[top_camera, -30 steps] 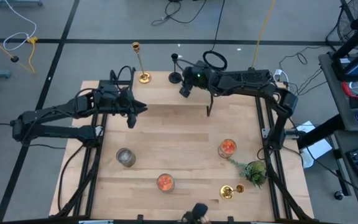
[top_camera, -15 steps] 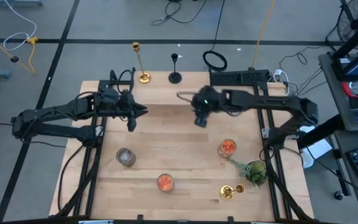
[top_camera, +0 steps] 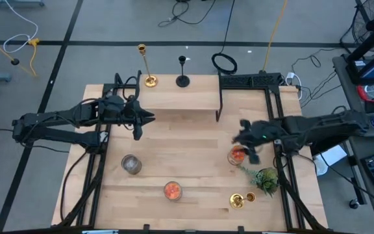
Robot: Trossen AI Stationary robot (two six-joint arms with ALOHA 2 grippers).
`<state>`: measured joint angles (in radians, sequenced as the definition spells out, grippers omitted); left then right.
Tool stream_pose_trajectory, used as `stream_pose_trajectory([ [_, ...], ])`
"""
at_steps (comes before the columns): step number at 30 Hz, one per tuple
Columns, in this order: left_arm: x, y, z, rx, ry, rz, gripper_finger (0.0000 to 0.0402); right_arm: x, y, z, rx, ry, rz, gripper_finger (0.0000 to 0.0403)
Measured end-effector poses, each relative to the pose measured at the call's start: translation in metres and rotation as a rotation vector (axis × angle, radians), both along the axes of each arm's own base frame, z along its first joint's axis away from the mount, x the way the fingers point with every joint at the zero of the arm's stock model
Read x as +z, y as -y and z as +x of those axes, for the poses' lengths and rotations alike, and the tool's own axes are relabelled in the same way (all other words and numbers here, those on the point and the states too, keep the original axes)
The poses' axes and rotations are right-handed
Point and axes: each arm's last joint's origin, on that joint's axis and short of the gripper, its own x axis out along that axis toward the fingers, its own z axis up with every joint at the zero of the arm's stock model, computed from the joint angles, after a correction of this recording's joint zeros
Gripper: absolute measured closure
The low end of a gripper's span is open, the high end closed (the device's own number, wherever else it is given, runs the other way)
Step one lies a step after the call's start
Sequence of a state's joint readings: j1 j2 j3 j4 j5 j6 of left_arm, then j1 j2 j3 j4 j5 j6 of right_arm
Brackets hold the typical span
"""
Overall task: Pick & Place candle stick holders
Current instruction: Put the light brown candleholder on the shelf
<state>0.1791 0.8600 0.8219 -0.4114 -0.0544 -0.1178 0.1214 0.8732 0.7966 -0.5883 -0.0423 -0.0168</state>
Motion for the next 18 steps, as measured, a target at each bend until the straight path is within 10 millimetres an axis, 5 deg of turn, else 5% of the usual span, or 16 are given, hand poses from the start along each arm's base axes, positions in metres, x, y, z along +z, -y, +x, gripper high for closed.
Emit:
stream_pose_trajectory([
  [6,0.003,0.0,0.001,0.008,0.038,-0.008,0.0316,-0.026,-0.016,-0.034,0.239,0.087,0.128,0.0252],
  [18,0.006,-0.001,0.003,0.007,0.075,-0.001,0.0316,-0.059,-0.042,-0.047,0.518,0.188,0.222,0.0252],
])
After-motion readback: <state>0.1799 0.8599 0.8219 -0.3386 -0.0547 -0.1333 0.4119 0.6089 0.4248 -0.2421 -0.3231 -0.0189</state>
